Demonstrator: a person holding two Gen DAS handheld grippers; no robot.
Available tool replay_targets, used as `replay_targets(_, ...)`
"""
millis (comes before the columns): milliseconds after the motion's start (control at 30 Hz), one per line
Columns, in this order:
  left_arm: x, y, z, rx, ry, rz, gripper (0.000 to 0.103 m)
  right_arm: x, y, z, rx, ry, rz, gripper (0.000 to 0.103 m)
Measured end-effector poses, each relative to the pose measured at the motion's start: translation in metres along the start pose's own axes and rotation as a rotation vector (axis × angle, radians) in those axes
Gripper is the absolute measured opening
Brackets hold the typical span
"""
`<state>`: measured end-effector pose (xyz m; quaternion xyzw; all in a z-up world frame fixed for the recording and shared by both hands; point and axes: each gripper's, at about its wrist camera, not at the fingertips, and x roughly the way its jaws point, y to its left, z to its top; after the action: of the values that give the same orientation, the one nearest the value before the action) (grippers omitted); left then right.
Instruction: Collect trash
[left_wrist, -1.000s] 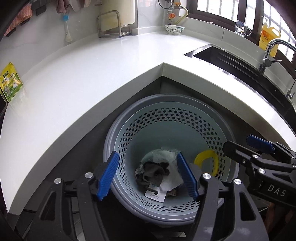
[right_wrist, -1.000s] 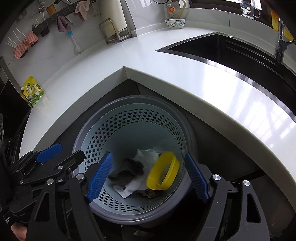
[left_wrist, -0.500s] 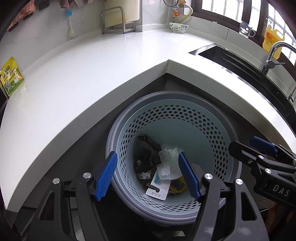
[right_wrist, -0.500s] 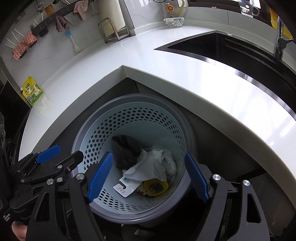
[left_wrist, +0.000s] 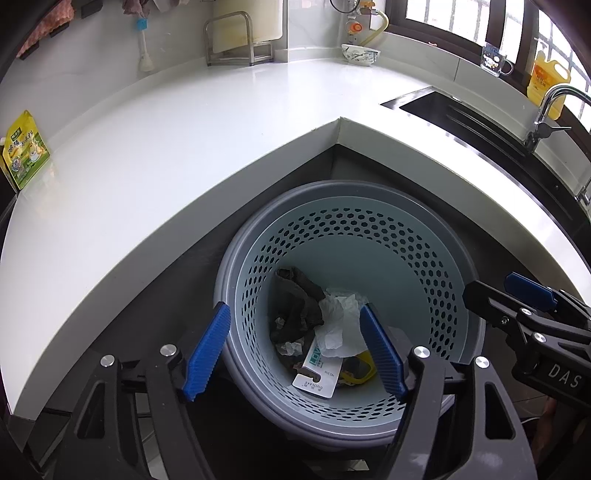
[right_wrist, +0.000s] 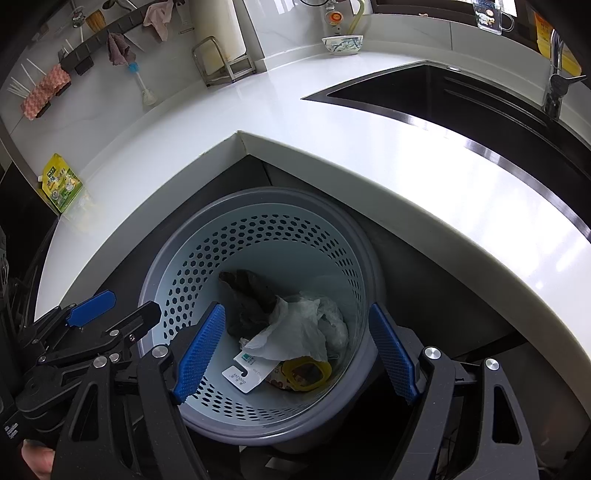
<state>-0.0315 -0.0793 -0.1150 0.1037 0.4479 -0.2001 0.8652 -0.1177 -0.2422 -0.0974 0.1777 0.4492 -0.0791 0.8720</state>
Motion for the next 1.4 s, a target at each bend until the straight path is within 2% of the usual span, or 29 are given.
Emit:
replay_targets(500, 0.0004, 0.0022, -0.0009, -0.004, 0.001, -0.001, 0.076, 0.0002, 0.0006, 0.0004, -0.004, 0.002, 0.002, 0.076)
replay_targets(1400, 0.0004, 0.0034, -0.0018, -0.006, 0.002, 0.000, 0.078, -0.0017, 0.0019, 0.0001, 0.002, -0.003, 0.001, 0.076)
